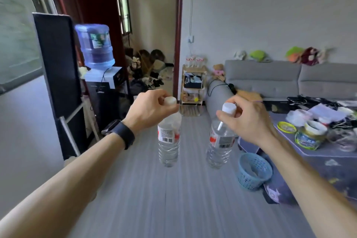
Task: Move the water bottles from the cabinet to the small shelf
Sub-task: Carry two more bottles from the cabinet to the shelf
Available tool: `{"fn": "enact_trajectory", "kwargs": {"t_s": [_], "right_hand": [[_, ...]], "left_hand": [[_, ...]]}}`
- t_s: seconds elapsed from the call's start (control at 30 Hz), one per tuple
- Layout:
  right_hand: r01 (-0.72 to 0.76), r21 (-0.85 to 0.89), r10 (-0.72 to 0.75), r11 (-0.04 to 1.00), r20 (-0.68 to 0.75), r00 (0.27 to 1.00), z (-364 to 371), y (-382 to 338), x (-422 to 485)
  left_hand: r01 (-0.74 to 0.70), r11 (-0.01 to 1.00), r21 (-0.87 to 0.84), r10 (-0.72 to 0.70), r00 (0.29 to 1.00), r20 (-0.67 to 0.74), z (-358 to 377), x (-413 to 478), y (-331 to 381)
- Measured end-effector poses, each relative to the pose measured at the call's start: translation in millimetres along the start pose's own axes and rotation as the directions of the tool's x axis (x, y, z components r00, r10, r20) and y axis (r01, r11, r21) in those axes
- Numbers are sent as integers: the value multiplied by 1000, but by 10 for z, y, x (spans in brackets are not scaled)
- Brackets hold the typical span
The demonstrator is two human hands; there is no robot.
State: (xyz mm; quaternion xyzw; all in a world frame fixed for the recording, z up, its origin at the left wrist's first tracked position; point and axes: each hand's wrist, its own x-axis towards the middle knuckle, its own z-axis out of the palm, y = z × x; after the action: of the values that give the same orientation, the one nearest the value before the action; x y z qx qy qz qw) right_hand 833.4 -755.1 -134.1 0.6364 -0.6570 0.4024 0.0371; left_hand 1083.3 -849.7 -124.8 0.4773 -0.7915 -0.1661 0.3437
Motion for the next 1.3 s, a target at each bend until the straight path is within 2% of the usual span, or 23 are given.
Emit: {"fn": "enact_trajectory", "kwargs": {"t_s": [0.23, 0.4, 0.67, 0.93, 1.13, 1.3], "right_hand": [[-9, 39, 7, 999, 29, 1000, 618, 354, 497], [15, 101, -12, 995, -22, 1000, 1060, 695, 1090], [110, 180, -111, 978, -3, 994, 1750, 1462, 2316], [114, 152, -122, 982, 46, 991, 2461, 2201, 3736], [46, 85, -54, 995, 96, 994, 3088, 2682, 4730], [-66, 11, 64, 998, 120, 991, 3398, 3010, 5528]], "left_hand": [[-5, 999, -32, 6, 999, 49, 306, 691, -365], [-44, 999, -25, 46, 995, 93, 573, 1448, -574], [-29, 997, -72, 36, 994, 101, 1233, 2728, -927], [-24, 997, -72, 27, 999, 32, 1791, 4151, -1395], [-99, 994, -49, 100, 995, 28, 2171, 5475, -1920], [-174, 984, -35, 176, 982, 63, 2363, 6551, -2302]]}}
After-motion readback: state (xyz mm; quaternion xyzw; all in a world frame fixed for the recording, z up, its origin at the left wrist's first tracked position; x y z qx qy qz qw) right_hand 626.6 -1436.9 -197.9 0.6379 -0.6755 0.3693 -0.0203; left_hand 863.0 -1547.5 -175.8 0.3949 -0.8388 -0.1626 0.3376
